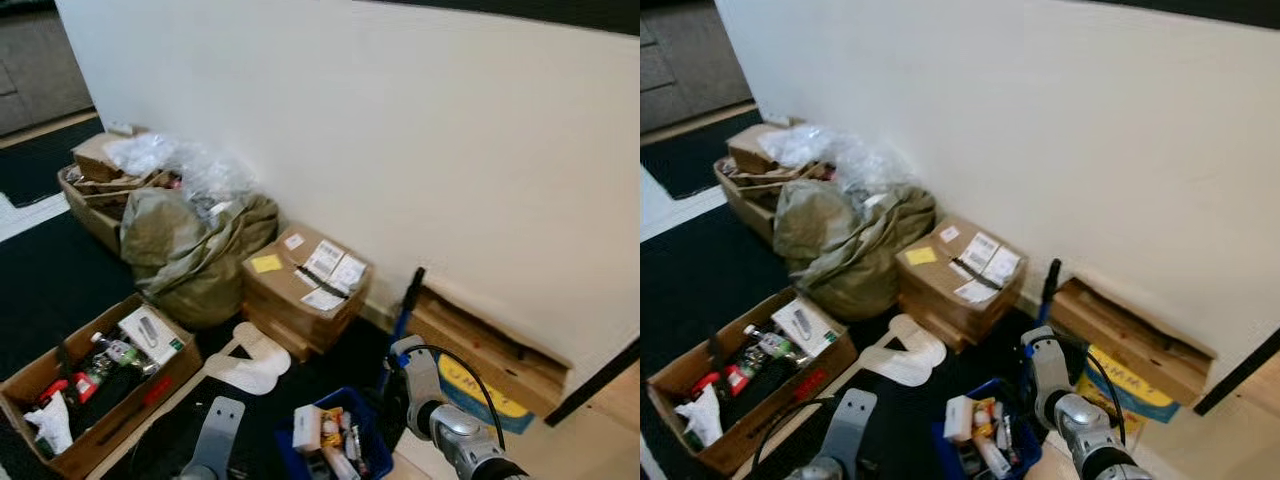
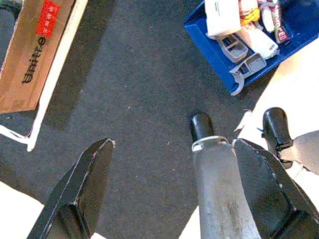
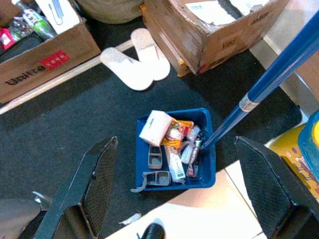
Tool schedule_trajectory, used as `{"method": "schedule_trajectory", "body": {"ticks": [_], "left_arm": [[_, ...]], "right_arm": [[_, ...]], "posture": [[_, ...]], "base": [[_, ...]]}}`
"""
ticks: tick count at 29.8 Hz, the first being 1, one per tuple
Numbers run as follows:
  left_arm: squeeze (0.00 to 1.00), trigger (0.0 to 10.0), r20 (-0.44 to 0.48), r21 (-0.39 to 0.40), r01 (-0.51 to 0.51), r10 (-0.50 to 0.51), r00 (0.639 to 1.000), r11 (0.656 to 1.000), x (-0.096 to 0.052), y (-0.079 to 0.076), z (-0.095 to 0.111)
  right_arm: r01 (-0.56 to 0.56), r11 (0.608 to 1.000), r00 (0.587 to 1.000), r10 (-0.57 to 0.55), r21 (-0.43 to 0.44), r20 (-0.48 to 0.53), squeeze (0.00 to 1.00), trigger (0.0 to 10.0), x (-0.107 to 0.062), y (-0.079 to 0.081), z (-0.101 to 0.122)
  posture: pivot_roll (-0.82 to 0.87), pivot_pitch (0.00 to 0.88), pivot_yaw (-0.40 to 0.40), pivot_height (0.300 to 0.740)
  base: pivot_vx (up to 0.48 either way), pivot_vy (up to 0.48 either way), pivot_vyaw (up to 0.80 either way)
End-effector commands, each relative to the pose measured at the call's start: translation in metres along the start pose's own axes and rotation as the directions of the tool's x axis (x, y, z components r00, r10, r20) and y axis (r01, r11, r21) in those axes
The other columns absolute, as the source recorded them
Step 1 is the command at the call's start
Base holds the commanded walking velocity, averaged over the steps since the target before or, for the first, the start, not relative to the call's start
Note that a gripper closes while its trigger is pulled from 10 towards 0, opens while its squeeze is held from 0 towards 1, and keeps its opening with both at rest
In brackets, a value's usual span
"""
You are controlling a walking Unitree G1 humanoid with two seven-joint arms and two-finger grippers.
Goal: Sweep floor
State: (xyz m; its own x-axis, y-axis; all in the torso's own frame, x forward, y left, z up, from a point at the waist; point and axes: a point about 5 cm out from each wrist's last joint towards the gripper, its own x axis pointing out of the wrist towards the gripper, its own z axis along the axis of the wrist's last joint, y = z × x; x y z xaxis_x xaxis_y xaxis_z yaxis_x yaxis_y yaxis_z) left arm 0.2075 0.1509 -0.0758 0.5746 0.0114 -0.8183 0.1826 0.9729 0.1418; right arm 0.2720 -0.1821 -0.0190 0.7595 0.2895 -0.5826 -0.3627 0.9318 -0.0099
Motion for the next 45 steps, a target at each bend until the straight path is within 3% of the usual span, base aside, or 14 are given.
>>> {"method": "schedule_trajectory", "body": {"ticks": [1,10,11,15,17,19,20,24,29,30,34,42,45], "left_arm": [[0.00,10.0,-0.028,0.005,0.015,-0.014,1.000,1.000,-0.001,-0.002,-0.008],[0.00,10.0,-0.030,0.003,0.010,-0.010,0.999,1.000,-0.001,-0.002,-0.008],[0.00,10.0,-0.030,-0.004,0.003,-0.003,1.000,1.000,-0.001,-0.002,-0.008],[0.00,10.0,-0.030,-0.009,-0.003,0.002,1.000,1.000,-0.001,-0.001,-0.008],[0.00,10.0,-0.028,-0.009,-0.006,0.006,1.000,1.000,-0.001,-0.001,-0.007],[0.00,10.0,-0.028,-0.009,-0.006,0.006,1.000,1.000,-0.001,-0.001,-0.007],[0.00,10.0,-0.028,-0.008,-0.006,0.006,1.000,1.000,-0.001,0.000,-0.007],[0.00,10.0,-0.029,-0.004,-0.007,0.007,1.000,1.000,-0.001,0.001,-0.007],[0.00,10.0,-0.030,-0.002,-0.008,0.008,1.000,1.000,-0.001,0.001,-0.007],[0.00,10.0,-0.026,0.004,-0.022,0.022,0.999,1.000,-0.001,0.002,-0.006],[0.00,10.0,-0.014,-0.006,-0.041,0.041,0.999,0.999,-0.001,0.003,-0.006],[0.00,10.0,-0.010,-0.021,-0.063,0.063,0.998,0.998,-0.002,0.003,-0.014],[0.00,10.0,-0.007,-0.037,-0.091,0.091,0.996,0.995,-0.004,0.003,-0.023]], "right_arm": [[0.013,1.000,0.999,-0.012,0.020,-0.031,0.00,10.0,-0.003,-0.002,-0.009],[0.035,0.998,0.998,-0.033,0.050,-0.046,0.00,10.0,-0.007,-0.010,-0.012],[-0.031,0.998,0.999,0.033,0.060,-0.036,0.00,10.0,-0.006,-0.005,-0.011],[-0.080,0.995,0.996,0.082,0.065,-0.028,0.00,10.0,-0.005,0.000,-0.010],[-0.192,0.978,0.981,0.188,0.075,0.056,0.00,10.0,-0.002,0.008,0.002],[-0.192,0.978,0.981,0.188,0.075,0.056,0.00,10.0,-0.002,0.008,0.002],[-0.212,0.974,0.973,0.204,0.073,0.104,0.00,10.0,-0.001,0.009,0.011],[-0.169,0.983,0.970,0.152,0.077,0.190,0.00,10.0,0.001,0.002,0.030],[-0.142,0.987,0.969,0.122,0.080,0.216,0.00,10.0,0.002,-0.002,0.037],[-0.058,0.995,0.968,0.037,0.076,0.248,0.00,10.0,0.003,-0.010,0.050],[0.033,0.996,0.957,-0.057,0.089,0.284,0.00,10.0,0.004,-0.018,0.067],[0.027,0.997,0.936,-0.048,0.065,0.349,0.00,10.0,0.009,-0.014,0.093],[0.077,0.995,0.904,-0.096,0.064,0.417,0.00,10.0,0.007,-0.021,0.116]], "posture": [[-0.02,0.000,0.013,0.740],[-0.02,0.000,0.014,0.740],[-0.02,0.000,0.017,0.740],[-0.02,0.000,0.017,0.740],[-0.02,0.000,0.017,0.740],[-0.02,0.000,0.017,0.740],[-0.02,0.000,0.019,0.740],[-0.02,0.004,0.025,0.740],[-0.02,0.004,0.025,0.740],[-0.02,0.044,0.033,0.740],[-0.01,0.076,0.032,0.740],[0.04,0.159,0.043,0.740],[0.06,0.202,0.051,0.740]], "base": [[0.000,-0.480,0.00],[0.000,-0.213,0.00],[0.000,0.000,0.00],[0.000,0.000,0.00],[0.000,0.000,0.00],[0.000,0.000,0.00],[0.000,0.000,0.00],[0.000,0.000,0.00],[0.000,0.000,0.00],[0.000,0.000,0.00],[0.000,0.000,0.00],[0.000,0.000,0.00],[0.000,0.000,0.00]]}}
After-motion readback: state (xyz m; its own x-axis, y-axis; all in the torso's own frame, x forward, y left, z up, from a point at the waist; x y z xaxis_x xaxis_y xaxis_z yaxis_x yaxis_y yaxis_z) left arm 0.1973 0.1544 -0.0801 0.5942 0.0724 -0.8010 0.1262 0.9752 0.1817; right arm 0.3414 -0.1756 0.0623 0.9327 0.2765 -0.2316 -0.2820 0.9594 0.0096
